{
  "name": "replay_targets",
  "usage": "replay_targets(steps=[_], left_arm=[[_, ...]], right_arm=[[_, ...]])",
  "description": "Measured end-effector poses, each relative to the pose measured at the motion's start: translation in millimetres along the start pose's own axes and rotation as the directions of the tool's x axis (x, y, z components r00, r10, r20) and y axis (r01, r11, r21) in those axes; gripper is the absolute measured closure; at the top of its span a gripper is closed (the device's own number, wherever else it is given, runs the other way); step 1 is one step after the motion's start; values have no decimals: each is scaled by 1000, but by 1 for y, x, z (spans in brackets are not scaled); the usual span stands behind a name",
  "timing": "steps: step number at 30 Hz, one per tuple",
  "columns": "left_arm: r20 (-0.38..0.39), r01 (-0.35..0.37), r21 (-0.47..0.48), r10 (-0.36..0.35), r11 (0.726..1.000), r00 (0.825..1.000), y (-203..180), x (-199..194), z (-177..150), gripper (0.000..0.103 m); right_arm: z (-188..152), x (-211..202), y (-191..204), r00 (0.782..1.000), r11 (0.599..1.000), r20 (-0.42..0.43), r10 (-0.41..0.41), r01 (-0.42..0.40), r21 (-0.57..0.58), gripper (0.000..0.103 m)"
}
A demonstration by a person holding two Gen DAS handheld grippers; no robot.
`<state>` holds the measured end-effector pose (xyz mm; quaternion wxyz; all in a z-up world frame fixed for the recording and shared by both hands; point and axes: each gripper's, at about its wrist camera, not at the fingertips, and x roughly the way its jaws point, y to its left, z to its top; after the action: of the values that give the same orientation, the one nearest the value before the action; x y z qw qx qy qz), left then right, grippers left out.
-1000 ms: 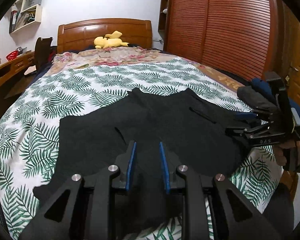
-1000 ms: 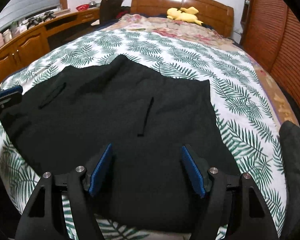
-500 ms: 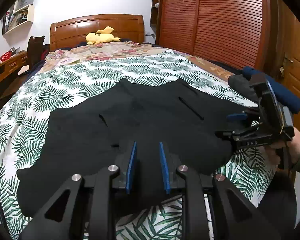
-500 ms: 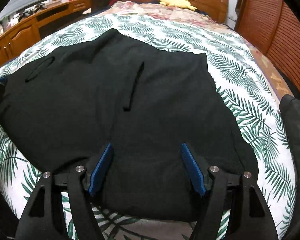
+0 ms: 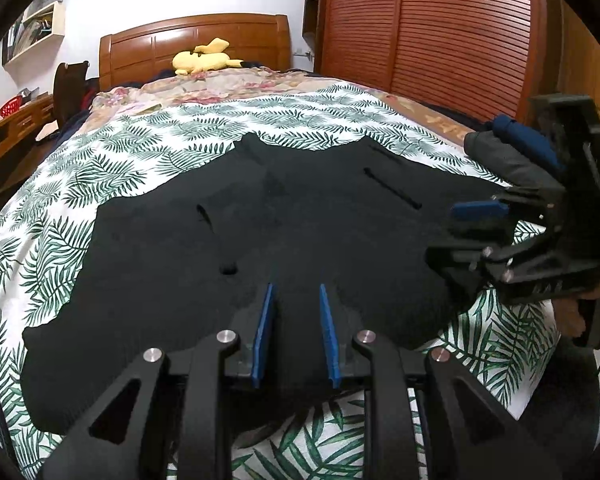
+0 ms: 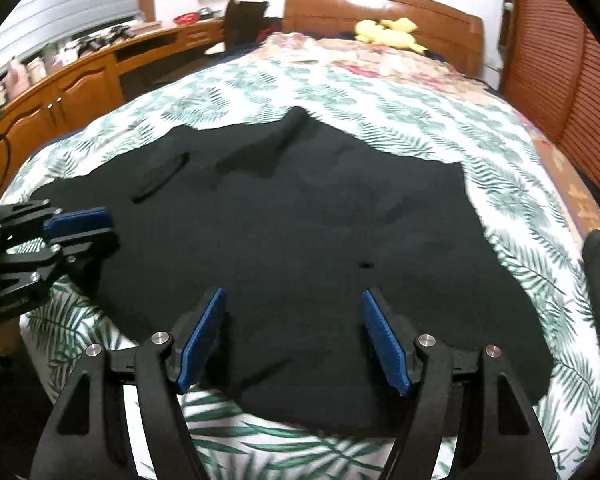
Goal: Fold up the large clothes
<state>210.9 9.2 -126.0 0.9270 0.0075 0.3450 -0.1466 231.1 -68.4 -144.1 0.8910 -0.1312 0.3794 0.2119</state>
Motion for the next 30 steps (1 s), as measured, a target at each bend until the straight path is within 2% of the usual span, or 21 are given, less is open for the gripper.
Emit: replay_targets(steps=[5,16,23,26,30], left_arm=[[-9,-2,0,2,1000,1000,1,2,-1,81],[8,-11,13,11,1000,1000,1,-4,-4,81],[36,-89,-12,90,996,995,13,-32,-16,79],[53,-139,-59,142,989,988,27,-52,-18,76],[63,-171,-141,181,975,981,52,-70,-22,74]], right_arm=[[-10,28,3,998,1000,-66,23,-23,0,31],[-18,38,3,998,1000,-51,27,-28,-10,30],[-21,40,3,999,1000,-27,22,-23,-15,30],[-24,38,2,1000,1000,-7,26,-26,-13,30],[-20,37,10,1000,999,-10,-15,14,-51,30]])
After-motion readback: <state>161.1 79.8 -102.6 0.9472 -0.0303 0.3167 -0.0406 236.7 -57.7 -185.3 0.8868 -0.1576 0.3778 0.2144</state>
